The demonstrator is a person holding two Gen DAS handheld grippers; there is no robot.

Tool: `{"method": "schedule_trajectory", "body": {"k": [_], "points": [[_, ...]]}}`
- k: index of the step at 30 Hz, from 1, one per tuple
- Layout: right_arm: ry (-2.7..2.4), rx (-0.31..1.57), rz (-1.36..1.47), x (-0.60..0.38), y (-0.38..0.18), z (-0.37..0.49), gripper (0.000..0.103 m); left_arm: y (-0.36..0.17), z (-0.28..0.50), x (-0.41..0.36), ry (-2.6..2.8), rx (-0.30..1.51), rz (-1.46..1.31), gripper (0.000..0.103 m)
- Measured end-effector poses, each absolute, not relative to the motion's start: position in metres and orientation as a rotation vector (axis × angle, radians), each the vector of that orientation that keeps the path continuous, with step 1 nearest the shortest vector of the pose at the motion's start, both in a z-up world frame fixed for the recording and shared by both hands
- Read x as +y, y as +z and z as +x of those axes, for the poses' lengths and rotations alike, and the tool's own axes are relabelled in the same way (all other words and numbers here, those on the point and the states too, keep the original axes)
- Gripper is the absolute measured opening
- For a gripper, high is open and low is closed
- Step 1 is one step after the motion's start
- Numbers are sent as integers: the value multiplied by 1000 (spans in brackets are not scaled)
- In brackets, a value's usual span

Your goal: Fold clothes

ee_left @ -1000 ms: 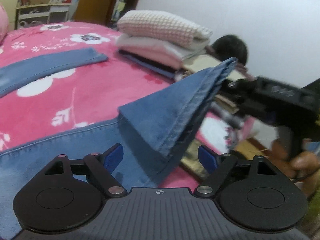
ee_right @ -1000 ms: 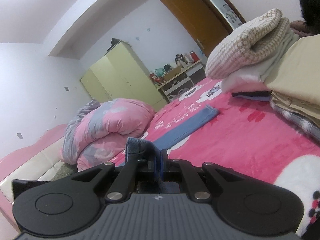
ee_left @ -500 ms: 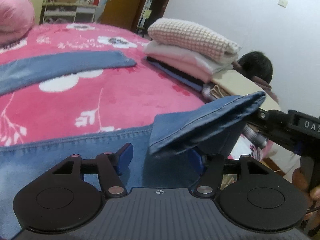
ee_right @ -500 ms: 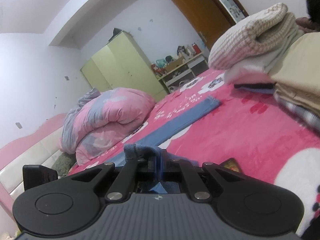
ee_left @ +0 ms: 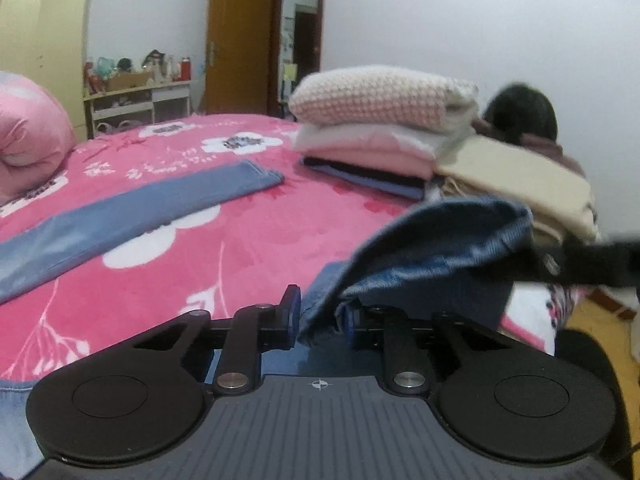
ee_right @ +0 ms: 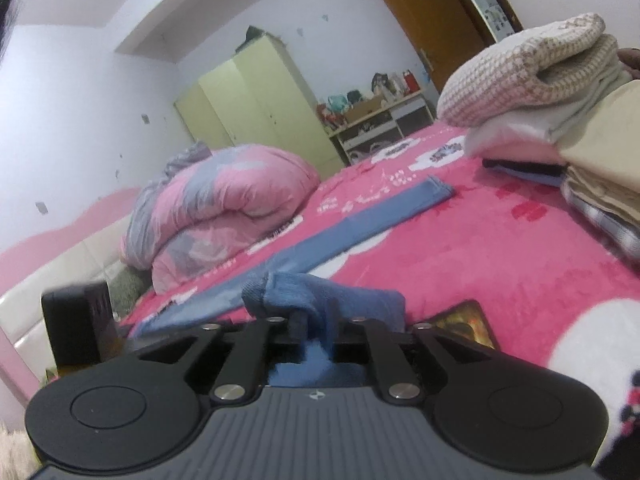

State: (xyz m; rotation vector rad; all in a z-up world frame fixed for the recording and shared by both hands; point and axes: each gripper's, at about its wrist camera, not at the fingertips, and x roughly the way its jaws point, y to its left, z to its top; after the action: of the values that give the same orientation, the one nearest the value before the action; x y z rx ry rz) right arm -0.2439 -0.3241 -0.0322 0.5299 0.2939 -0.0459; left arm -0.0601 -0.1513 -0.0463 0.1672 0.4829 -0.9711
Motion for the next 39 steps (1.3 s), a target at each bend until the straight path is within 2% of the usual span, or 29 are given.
{"method": "schedule_trajectory", "body": {"k": [1,3,6,8,13,18,22,27,39], "points": [[-54,300,527,-326,-32,-248,35,-45,-59,-150,-963,478,158,19],[-88,328,511,-330,-34,-254,73,-42,-56,-148,-947,468,138,18],[-163,398,472,-337,-40,-258,93,-38,-52,-144,-929,461,114,18],[-214,445,445,-342,-44,-260,96,-35,-50,-140,-919,455,104,18],[-224,667,274,-332,-61,-230,97,-32,-48,-136,-900,444,87,18],[-231,782,57,-310,-76,-214,97,-32,-48,-134,-903,437,83,18],[-222,792,30,-310,-81,-210,96,-34,-46,-134,-905,443,81,18],[-222,786,70,-317,-79,-209,80,-34,-45,-133,-901,452,67,18],[-286,746,95,-353,-76,-219,80,-31,-47,-137,-907,444,84,18]]}}
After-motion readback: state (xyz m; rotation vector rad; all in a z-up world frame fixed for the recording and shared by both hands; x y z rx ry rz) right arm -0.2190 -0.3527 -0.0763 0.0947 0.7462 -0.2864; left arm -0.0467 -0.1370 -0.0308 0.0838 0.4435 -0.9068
